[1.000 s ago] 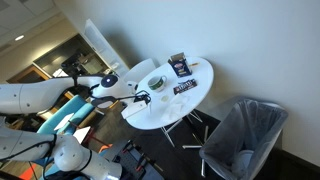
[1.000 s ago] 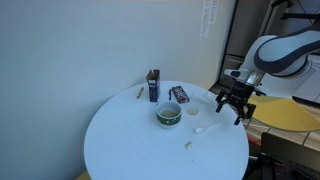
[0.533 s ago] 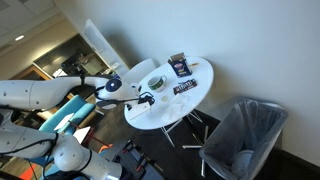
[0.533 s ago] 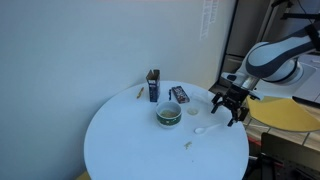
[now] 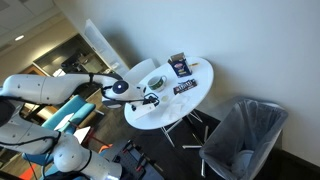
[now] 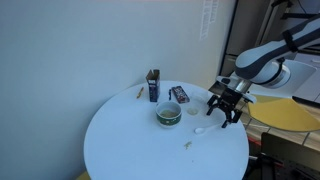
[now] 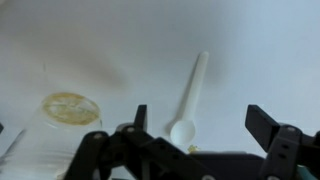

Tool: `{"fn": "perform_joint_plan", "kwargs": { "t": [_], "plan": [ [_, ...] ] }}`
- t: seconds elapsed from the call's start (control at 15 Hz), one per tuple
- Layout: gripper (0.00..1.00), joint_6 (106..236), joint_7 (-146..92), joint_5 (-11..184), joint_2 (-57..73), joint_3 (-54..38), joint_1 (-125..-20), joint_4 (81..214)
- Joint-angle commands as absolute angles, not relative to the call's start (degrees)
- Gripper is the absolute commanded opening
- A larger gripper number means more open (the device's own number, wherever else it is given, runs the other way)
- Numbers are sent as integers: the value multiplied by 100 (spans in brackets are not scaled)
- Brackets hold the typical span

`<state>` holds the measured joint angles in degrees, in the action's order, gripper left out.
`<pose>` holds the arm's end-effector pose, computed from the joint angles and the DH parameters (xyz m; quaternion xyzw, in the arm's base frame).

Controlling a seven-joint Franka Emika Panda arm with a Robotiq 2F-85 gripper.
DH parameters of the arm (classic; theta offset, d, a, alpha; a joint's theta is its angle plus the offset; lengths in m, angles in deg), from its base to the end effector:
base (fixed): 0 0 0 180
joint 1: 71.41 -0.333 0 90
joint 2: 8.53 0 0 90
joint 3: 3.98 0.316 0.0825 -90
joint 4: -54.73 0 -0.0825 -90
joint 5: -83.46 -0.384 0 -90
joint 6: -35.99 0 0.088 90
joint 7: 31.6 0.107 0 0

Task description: Pick up the spoon, scoop some contents from the cup and put it on the table.

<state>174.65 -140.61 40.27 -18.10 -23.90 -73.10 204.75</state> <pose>0.4031 -0.1256 0.3019 -0.8466 -0.4616 -0.2238 0.1419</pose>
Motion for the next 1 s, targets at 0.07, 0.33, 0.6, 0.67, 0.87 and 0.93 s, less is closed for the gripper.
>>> {"fn": "perform_joint_plan", "kwargs": {
  "t": [0.07, 0.33, 0.6, 0.67, 0.87, 0.93],
  "plan": [
    [100, 17478, -14305, 3717, -1343, -1976, -7015, 20178],
    [100, 17522, -14297, 3725, -1140, -1728, -6854, 20102],
    [68, 17552, -14312, 3721, -1075, -1584, -6750, 20053],
    [59, 17550, -14321, 3712, -1079, -1564, -6729, 20039],
    [36, 17544, -14338, 3692, -1111, -1519, -6683, 20019],
    [29, 17541, -14344, 3688, -1123, -1509, -6677, 20013]
  ]
}}
